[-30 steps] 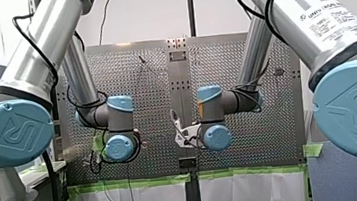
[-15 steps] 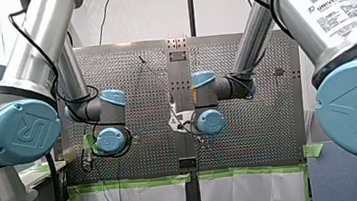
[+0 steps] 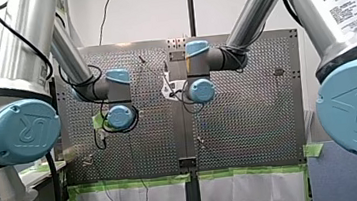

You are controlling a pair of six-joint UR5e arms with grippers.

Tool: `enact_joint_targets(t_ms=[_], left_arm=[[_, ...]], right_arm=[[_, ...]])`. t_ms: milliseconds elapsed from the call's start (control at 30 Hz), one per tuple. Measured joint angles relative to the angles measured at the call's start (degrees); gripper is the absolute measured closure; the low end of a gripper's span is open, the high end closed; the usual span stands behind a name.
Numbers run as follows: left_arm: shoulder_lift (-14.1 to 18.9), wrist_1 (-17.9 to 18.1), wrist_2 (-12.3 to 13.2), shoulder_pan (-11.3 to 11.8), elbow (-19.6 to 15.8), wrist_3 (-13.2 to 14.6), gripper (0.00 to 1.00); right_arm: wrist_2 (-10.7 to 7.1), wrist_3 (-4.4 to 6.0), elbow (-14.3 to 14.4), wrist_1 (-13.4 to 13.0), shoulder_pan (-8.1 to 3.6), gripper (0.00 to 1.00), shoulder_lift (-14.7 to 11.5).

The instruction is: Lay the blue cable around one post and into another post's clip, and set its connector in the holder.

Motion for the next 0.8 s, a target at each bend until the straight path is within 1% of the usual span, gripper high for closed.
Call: enact_joint_targets(t_ms=[67, 200, 367, 500, 600, 733, 800], left_arm=[[1.1, -1.0, -0.3, 0.1, 1.1, -0.4, 0.00], [3.0, -3.0, -1.0, 0.3, 2.8, -1.1, 0.00], [5.5, -5.5, -1.9, 0.7, 4.6, -3.2, 0.00], [7.4, -7.4, -2.3, 0.8, 6.3, -3.9, 0.00], [8.9, -8.9, -2.4, 1.0, 7.8, -4.5, 0.00], [10.7, -10.7, -2.4, 1.3, 9.6, -5.2, 0.00], [11.6, -11.6, -2.3, 1.5, 10.5, -5.6, 0.00]], right_arm=[[-0.03, 0.11, -1.2, 1.2, -0.11, 1.00, -0.9], [-0.06, 0.04, -3.2, 3.2, -0.24, 1.00, -1.6], [-0.07, -0.06, -5.8, 5.8, -0.52, 1.00, -2.7], [-0.37, -0.22, -7.7, 7.7, -0.87, 1.00, -3.7], [-1.12, -0.39, -9.3, 9.3, -1.16, 1.00, -3.9], [-2.59, -0.75, -11.5, 11.5, -1.58, 1.00, -4.0], [-2.89, -0.84, -12.4, 12.4, -1.78, 1.00, -4.0]])
